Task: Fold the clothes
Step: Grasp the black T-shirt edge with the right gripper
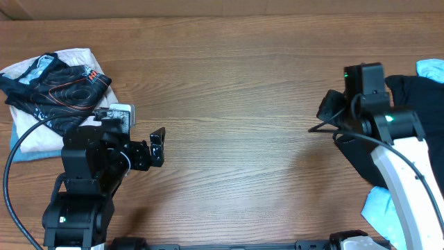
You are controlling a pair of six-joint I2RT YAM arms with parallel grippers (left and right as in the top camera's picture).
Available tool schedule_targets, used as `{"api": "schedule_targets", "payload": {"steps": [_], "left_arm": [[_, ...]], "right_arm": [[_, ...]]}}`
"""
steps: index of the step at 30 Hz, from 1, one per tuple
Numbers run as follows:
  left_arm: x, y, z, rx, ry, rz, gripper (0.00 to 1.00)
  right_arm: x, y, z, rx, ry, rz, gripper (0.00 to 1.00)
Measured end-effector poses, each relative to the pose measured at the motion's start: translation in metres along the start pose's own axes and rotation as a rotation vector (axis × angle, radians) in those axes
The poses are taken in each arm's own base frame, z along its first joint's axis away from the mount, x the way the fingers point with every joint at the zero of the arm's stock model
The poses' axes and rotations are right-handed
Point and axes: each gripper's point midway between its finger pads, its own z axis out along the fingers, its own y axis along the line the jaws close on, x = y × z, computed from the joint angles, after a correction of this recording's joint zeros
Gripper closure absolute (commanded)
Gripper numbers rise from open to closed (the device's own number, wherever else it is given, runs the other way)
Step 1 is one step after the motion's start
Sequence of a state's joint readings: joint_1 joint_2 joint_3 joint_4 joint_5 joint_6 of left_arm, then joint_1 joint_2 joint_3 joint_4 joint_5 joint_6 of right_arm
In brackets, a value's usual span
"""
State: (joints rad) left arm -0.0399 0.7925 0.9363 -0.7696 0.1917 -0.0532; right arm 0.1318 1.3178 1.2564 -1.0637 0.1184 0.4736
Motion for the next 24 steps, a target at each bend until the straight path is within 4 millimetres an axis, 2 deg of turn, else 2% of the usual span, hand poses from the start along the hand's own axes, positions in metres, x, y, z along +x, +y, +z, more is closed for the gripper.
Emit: {"api": "schedule_targets", "payload": {"steps": [1, 3, 4, 7, 13, 18, 24], "left_arm": [[0.0, 0.0, 0.0, 0.0, 0.0, 0.0, 0.0], [0.0, 0.0, 0.0, 0.0, 0.0, 0.0, 0.0], [0.0, 0.0, 0.0, 0.0, 0.0, 0.0, 0.0], [0.0, 0.0, 0.0, 0.0, 0.0, 0.0, 0.0], [0.0, 0.0, 0.0, 0.0, 0.0, 0.0, 0.0], [0.0, 0.0, 0.0, 0.0, 0.0, 0.0, 0.0], [0.0, 0.0, 0.0, 0.0, 0.0, 0.0, 0.0]], "right_arm": [[0.0, -0.003, 0.002, 0.021, 0.003, 0.005, 0.46], [0.002, -0.02, 0.011, 0.11, 0.021, 0.039, 0.36], [0.002, -0.029, 0.017, 0.154, 0.03, 0.059, 0.33], [0.0, -0.048, 0.031, 0.24, 0.054, 0.105, 0.33], [0.003, -0.098, 0.077, 0.404, 0.158, 0.23, 0.3], [0.004, -0.134, 0.109, 0.483, 0.212, 0.322, 0.24], [0.012, -0.171, 0.138, 0.549, 0.27, 0.404, 0.24]]}}
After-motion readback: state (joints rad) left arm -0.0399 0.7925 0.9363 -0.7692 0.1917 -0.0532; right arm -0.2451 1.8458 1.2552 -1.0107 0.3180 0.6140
